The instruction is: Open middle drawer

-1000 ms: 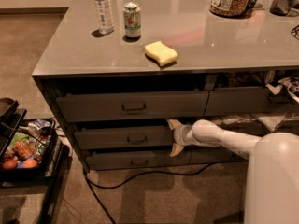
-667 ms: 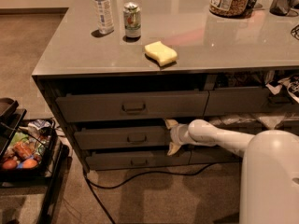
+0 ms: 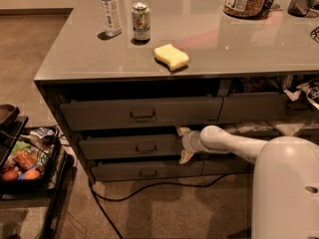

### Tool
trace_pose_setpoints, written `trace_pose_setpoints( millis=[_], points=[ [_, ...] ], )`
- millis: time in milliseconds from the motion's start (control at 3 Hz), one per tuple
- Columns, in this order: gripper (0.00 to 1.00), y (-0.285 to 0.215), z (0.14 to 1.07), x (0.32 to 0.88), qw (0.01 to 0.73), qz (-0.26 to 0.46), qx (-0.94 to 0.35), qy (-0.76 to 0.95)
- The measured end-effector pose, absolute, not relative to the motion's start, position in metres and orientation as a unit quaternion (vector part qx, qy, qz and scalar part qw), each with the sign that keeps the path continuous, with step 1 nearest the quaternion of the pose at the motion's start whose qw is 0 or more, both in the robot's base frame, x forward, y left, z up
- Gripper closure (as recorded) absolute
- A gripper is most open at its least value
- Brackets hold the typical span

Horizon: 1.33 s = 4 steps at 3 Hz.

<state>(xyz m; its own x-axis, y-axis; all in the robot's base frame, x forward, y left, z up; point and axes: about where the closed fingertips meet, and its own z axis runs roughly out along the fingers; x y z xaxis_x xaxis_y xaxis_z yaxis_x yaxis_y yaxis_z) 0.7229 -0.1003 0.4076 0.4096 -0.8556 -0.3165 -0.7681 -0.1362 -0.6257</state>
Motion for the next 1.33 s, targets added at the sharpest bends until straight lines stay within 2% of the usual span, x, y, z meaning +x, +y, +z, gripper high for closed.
trace_pose_setpoints(
  millis=[1000,1333],
  points=[
    [0.00,-0.1049,0.4030,0.7230,0.305,-0.058,-0.768,0.560],
    [0.00,-0.1048,0.4029,0.7230,0.305,-0.058,-0.768,0.560]
  ],
)
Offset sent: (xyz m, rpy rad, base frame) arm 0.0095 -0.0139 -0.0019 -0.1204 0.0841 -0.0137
